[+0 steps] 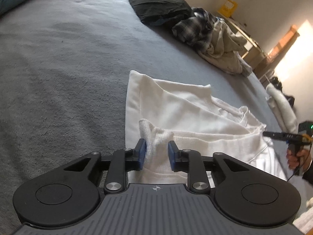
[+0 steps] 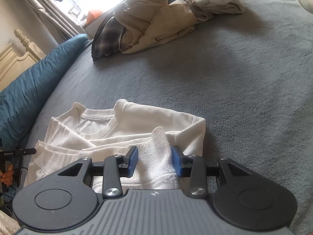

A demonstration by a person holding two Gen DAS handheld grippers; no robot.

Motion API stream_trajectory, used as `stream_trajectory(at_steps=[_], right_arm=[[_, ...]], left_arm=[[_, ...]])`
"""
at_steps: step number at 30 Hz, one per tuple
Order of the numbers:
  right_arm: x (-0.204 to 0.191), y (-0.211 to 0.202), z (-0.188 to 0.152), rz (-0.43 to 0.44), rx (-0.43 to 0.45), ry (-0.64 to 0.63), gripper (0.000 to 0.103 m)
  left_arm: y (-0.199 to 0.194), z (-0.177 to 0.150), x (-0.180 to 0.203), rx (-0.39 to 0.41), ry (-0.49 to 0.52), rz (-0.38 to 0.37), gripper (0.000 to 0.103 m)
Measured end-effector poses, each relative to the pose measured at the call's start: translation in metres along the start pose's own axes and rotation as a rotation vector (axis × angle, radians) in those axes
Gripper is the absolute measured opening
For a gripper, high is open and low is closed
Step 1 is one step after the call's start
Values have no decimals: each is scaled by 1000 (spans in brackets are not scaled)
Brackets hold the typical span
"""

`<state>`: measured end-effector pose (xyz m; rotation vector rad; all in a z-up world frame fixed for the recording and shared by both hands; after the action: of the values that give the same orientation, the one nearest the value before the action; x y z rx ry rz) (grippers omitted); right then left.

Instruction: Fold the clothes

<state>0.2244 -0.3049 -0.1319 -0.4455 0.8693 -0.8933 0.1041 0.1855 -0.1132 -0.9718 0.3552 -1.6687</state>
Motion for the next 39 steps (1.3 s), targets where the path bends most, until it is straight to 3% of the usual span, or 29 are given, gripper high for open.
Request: stream_trajectory(at_steps=[4,6,7,9,11,14,29,39], right_arm=[[-3,2,0,-5,-1,-35,40],[-5,3,0,-16,5,-59,39],[-7,3,-1,-23,9,-70,38],[-9,2,-2,-42,17,-91,31],[-10,-2,-3,-63,30,-111,11],[-12,-11,-4,-53,58,-112,6],[-38,-63,10,-71,221,-111,3],[-22,-58,30,-128,270,-66,3]], left_arm=[[2,-3,15,-1,132,60,26],[2,-4,22,0,209,105,6],[1,-5,25,3,236,113,6],[-5,-5,29,28,242,115,5],[-9,-5,31,37,241,123,5],[-15,-3,34,49,255,128,4],[-44,25,47,166,238,101,4],[-3,66,46,221,268,91,4]])
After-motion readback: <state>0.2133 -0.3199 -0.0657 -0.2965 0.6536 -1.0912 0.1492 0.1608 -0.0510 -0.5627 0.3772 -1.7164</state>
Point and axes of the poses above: each gripper's, at about its wrist camera, not at the fingertips, and y roughly the way its jaws point, x to its right, z to its top, the point moved 4 cm from there along y, roughly the way its jaws point, and after that the axes turned 6 degrees about x, right-handed, at the moved point
